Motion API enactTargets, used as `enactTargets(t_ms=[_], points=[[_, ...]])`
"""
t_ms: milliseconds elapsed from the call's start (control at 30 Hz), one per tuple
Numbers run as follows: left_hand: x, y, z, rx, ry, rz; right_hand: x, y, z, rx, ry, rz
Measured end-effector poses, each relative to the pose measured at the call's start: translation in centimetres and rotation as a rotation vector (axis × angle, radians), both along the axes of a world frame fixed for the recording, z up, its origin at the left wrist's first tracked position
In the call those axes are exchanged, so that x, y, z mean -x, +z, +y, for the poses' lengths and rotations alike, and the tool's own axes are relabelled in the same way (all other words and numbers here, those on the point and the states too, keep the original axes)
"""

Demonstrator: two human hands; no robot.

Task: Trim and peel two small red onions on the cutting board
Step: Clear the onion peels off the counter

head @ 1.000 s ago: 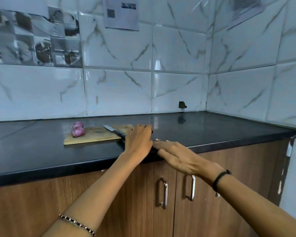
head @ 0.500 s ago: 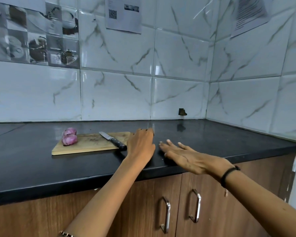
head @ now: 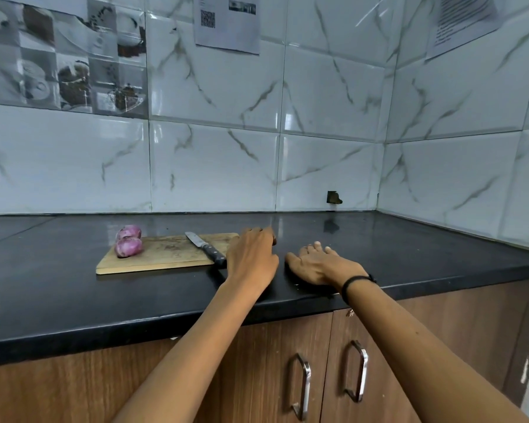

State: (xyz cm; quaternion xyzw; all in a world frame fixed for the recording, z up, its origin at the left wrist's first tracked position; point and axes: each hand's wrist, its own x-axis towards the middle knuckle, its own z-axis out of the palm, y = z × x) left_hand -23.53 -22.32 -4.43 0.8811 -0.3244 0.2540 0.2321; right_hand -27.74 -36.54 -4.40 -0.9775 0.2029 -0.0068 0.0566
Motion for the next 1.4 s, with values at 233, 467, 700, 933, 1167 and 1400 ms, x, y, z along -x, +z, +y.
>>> enactTargets(t_ms=[233,467,700,933,1167,1400], points=[[0.0,-0.3,0.0,-0.026,-0.01,-0.007,3.0,-0.9,-1.4,0.06,-0.16,-0.052],[0.2,-0.5,-0.4,-0.065,-0.019,-0.044,7.2,-0.7,-3.5,0.148,-0.145,-0.122],[0.1,-0.5,-0.5,-0.08,-0.032,-0.074,10.5,-1.1,-3.0,-0.185,0.114,-0.31],[0.3,-0.6,-0.4,-0.08,-0.039,-0.086,12.0,-2.4,-4.2,-0.218,-0.065,-0.436],[0.3,-0.6,-0.5,-0.072,-0.053,-0.067,11.5,-2.6,-0.8,0.024,0.151,-0.398],[0.5,-0.6,-0.3,-0.073,-0.051,-0.061,10.9,-3.0,-0.3,-0.098,0.298,-0.441]])
